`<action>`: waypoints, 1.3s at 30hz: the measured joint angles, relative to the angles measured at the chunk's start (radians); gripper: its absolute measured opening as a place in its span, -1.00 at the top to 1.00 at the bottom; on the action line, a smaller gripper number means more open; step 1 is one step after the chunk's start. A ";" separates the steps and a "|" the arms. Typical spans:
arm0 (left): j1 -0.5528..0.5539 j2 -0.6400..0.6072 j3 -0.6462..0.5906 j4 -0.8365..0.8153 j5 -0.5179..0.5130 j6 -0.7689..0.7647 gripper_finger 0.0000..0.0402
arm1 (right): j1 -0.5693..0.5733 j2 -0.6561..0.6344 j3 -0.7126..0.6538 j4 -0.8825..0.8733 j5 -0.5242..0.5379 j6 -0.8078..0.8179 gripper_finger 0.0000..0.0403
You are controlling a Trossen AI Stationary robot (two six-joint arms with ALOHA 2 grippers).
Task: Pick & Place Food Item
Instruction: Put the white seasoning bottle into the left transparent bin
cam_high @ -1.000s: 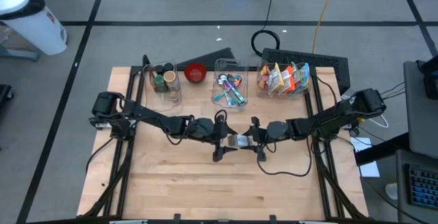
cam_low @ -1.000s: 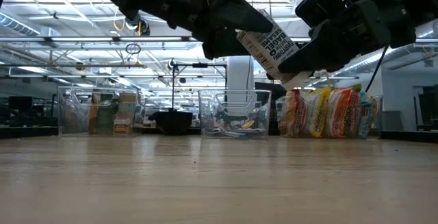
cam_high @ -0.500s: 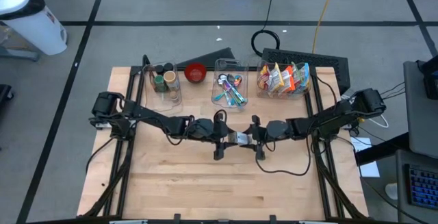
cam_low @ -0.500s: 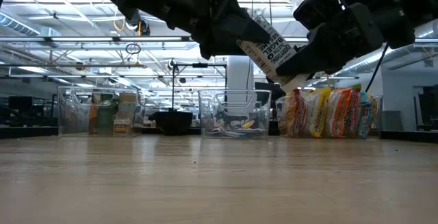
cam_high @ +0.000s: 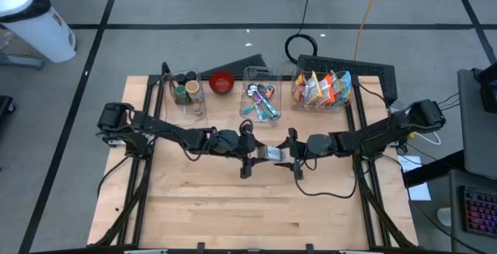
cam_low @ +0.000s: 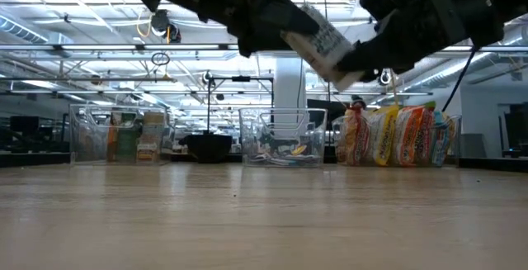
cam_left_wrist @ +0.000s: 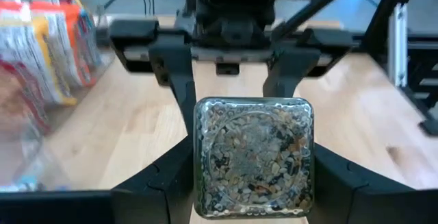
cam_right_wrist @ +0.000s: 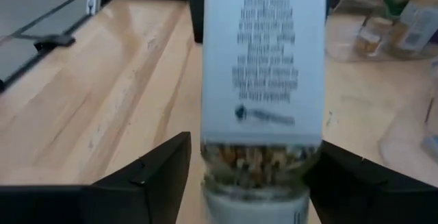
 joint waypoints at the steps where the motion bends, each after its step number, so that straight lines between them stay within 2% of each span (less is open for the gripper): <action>1: 0.001 -0.018 0.000 -0.007 0.001 0.003 -0.02 | 0.000 -0.012 0.000 -0.006 0.001 0.001 -0.24; 5: 0.002 -0.103 0.000 -0.115 0.005 0.004 -0.02 | 0.000 -0.052 -0.021 -0.005 0.014 0.000 -0.22; 9: -0.002 -0.190 0.000 -0.223 -0.004 0.006 -0.02 | 0.004 -0.067 -0.059 0.011 0.072 0.002 -0.21; 14: -0.008 -0.276 -0.001 -0.314 0.001 -0.011 -0.02 | -0.002 -0.073 -0.171 0.264 0.099 -0.002 -0.21; 18: -0.007 -0.318 0.000 -0.228 -0.003 -0.012 -0.02 | -0.002 -0.035 -0.257 0.578 0.099 -0.026 -0.21; 20: -0.007 -0.318 0.003 -0.168 -0.002 -0.002 -0.02 | -0.002 0.003 -0.265 0.670 0.100 -0.055 -0.21; 26: -0.003 -0.253 -0.002 -0.027 0.057 0.003 -0.02 | 0.016 0.146 -0.224 0.782 0.099 -0.156 -0.18; 31: -0.002 -0.199 0.000 0.054 0.068 0.019 -0.02 | 0.023 0.267 -0.174 0.879 0.097 -0.153 -0.18; 39: -0.002 -0.149 -0.001 0.074 0.077 0.025 -0.02 | 0.023 0.363 -0.133 1.049 0.099 -0.151 -0.18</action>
